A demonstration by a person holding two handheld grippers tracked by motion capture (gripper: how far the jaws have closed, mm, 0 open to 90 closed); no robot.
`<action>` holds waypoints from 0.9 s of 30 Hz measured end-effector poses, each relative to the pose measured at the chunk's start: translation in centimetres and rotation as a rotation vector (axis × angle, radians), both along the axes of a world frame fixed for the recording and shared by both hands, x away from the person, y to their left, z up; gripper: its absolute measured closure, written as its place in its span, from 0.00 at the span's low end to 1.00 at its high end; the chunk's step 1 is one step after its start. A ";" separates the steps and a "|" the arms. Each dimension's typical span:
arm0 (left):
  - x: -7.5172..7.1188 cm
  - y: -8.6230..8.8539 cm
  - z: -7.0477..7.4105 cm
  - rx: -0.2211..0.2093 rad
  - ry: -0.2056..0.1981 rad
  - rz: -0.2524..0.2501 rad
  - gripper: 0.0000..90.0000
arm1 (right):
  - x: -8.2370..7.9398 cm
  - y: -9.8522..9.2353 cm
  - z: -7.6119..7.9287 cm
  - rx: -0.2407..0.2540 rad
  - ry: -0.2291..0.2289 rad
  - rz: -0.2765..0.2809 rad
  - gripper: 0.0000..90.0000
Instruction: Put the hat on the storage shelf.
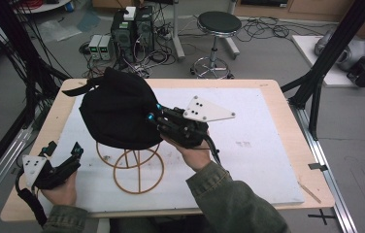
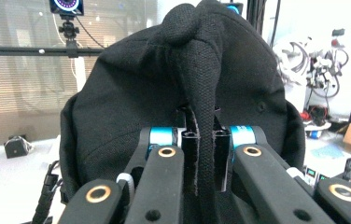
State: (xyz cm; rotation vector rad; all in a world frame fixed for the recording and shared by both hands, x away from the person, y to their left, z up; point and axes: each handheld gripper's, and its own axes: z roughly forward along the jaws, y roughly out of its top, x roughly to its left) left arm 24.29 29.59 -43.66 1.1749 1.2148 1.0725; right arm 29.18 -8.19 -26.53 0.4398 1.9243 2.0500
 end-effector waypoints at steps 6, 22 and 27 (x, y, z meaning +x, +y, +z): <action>0.0 -0.1 0.0 0.002 0.003 -0.006 0.22 | 0.6 0.2 0.0 -0.036 0.036 0.038 0.96; 0.0 0.0 0.0 0.003 0.005 -0.009 0.23 | 0.5 1.3 -0.8 -0.135 0.068 0.100 0.90; 0.0 -0.1 0.0 0.002 0.005 -0.013 0.23 | 0.5 1.2 -1.0 -0.137 0.072 0.107 0.84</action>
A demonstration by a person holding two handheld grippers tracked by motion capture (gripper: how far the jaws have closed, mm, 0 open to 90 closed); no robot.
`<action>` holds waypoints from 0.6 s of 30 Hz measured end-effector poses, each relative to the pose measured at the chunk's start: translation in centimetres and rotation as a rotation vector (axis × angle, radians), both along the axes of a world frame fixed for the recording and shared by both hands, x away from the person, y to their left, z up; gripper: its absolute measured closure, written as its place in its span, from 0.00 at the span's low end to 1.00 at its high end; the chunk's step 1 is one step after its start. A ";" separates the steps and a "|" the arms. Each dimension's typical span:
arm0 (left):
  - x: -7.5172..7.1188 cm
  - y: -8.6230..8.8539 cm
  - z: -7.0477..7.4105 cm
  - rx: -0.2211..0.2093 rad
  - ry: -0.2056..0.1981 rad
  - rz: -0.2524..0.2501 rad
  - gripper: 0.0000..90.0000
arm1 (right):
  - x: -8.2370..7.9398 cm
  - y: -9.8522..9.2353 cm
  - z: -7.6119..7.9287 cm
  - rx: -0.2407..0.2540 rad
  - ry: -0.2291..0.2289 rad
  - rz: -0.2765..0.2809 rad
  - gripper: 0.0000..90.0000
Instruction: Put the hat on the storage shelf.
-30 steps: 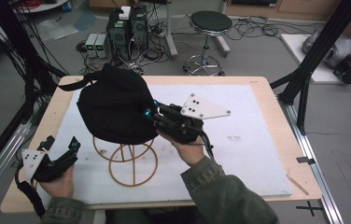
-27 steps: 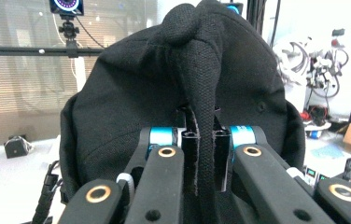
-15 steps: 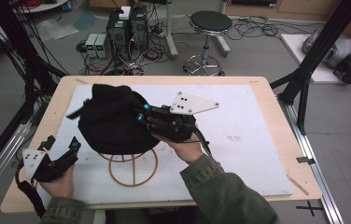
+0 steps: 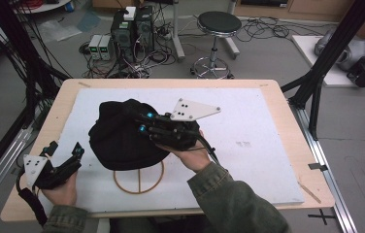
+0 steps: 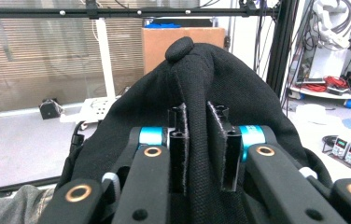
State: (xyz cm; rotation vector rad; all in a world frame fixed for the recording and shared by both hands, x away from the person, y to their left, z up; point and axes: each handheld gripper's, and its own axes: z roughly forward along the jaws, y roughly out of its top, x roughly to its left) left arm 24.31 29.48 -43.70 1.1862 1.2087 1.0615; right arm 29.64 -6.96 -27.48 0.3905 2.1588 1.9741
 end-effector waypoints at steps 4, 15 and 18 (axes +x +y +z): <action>0.0 0.0 0.0 -0.002 0.002 -0.001 0.23 | 0.0 -0.2 -0.6 0.001 -0.006 0.005 0.71; 0.0 -0.1 -0.1 0.002 0.006 -0.005 0.23 | -0.2 -0.7 -1.0 0.014 -0.022 0.014 0.54; 0.0 -0.1 -0.1 0.000 0.006 -0.004 0.23 | -0.1 -0.8 -1.2 0.013 -0.021 0.013 0.50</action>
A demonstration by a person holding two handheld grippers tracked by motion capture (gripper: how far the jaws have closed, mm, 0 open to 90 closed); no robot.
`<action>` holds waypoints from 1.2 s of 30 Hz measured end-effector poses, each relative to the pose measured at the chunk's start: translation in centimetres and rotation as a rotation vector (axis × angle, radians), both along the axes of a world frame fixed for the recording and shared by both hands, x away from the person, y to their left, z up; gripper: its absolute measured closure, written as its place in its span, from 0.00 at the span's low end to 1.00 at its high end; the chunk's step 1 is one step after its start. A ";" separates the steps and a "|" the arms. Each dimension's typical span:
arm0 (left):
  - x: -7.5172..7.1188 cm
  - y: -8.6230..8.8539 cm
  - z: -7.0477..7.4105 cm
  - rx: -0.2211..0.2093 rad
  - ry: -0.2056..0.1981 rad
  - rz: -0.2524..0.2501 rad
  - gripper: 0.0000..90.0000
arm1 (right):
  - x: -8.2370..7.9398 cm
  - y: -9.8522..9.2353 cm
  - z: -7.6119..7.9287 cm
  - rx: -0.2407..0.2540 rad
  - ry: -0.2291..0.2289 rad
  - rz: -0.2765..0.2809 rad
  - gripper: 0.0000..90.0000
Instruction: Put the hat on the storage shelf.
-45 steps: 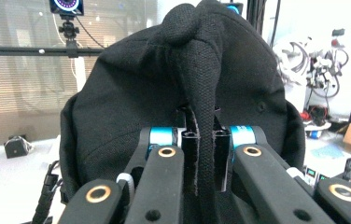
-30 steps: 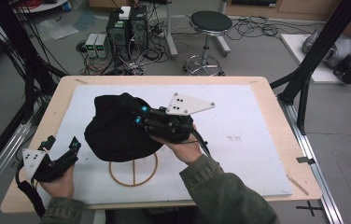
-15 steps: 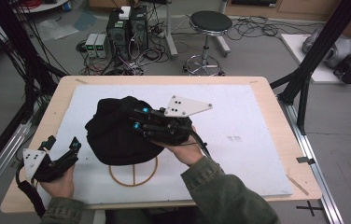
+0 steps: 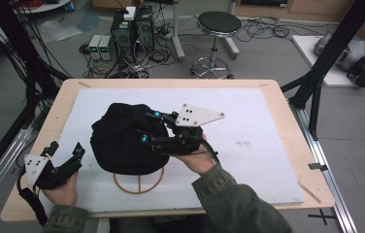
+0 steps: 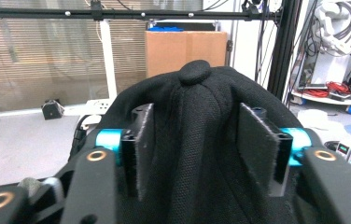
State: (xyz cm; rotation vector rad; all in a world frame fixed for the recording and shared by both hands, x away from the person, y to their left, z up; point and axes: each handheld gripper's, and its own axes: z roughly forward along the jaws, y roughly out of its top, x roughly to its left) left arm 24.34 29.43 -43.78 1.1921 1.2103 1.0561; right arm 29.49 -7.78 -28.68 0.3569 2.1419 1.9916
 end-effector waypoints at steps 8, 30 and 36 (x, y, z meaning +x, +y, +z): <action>0.0 0.0 0.0 0.003 -0.001 0.002 0.23 | -0.1 -0.4 0.1 0.004 -0.001 0.017 0.41; 0.0 0.0 0.0 0.004 -0.001 0.002 0.23 | 0.4 -5.1 -0.9 0.008 0.040 -0.108 0.24; 0.0 0.0 0.0 0.005 -0.002 0.004 0.23 | 0.6 -7.4 -1.8 0.007 0.068 -0.171 0.24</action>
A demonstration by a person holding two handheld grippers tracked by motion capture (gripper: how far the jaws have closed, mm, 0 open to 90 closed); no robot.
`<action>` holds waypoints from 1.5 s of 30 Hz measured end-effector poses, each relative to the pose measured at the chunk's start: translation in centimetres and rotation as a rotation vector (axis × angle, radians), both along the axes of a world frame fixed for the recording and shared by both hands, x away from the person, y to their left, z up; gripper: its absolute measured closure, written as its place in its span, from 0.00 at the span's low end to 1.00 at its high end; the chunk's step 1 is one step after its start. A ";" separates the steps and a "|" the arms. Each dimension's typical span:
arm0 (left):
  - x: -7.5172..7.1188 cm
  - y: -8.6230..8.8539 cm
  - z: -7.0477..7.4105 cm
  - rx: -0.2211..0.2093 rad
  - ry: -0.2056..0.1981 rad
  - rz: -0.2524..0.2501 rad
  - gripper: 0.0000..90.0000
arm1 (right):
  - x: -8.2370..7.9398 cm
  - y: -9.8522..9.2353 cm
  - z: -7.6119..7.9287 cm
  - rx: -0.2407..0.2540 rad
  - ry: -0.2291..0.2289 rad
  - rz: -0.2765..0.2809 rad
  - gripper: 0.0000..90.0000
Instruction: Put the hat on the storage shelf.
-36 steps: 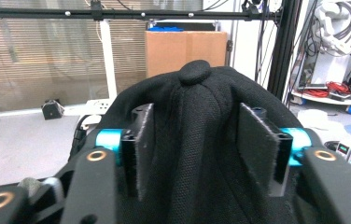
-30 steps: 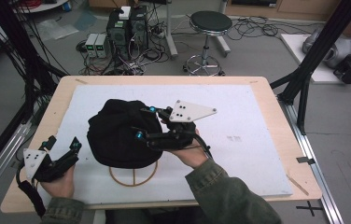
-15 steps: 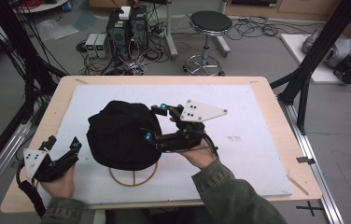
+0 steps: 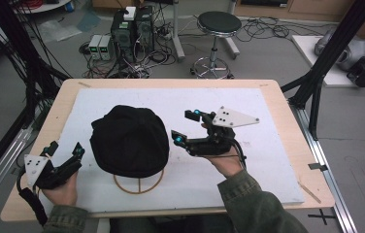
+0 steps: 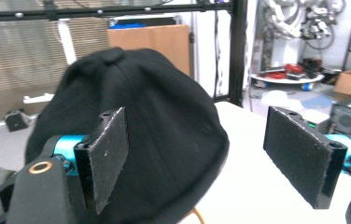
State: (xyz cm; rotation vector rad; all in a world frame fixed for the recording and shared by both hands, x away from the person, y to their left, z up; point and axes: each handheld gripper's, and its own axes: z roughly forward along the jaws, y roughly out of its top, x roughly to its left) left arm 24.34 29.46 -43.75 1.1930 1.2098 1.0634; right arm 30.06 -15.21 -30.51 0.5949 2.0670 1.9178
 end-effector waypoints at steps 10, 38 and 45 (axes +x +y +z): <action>0.0 0.0 0.0 0.000 -0.001 0.000 0.23 | 0.8 -4.3 -2.0 0.012 0.052 -0.123 0.24; 0.0 -0.2 0.0 -0.009 -0.007 -0.009 0.22 | -0.8 -12.0 -6.7 0.027 0.086 -0.415 0.24; -0.1 -0.2 0.0 -0.010 -0.008 -0.006 0.23 | -1.2 -13.8 -8.3 0.022 0.084 -0.543 0.24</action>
